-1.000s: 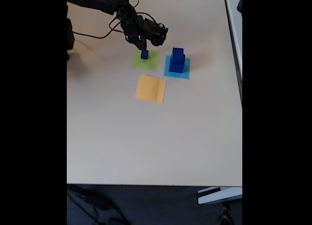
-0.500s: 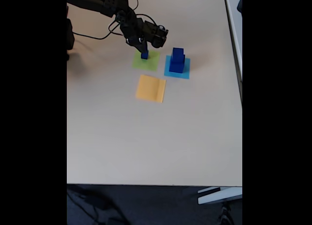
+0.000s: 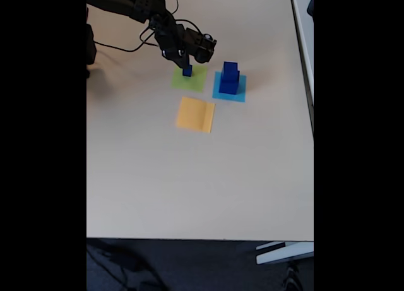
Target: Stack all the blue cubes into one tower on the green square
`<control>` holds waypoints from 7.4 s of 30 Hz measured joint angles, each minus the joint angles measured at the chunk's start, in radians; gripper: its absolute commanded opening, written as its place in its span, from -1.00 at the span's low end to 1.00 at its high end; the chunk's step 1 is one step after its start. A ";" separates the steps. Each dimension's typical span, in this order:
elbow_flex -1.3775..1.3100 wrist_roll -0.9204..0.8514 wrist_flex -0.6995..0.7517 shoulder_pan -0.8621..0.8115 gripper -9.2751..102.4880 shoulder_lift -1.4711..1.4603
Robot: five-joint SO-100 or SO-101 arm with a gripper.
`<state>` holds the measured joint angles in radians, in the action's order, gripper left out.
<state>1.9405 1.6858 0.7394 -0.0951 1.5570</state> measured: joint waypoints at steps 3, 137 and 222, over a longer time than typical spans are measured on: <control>0.000 0.002 -0.006 0.000 -0.72 0.000; -0.543 -0.166 -0.170 -0.020 -0.14 -0.360; -0.641 -0.284 0.117 -0.140 -0.84 -0.367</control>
<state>1.2993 1.4021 0.8560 -0.2347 1.1904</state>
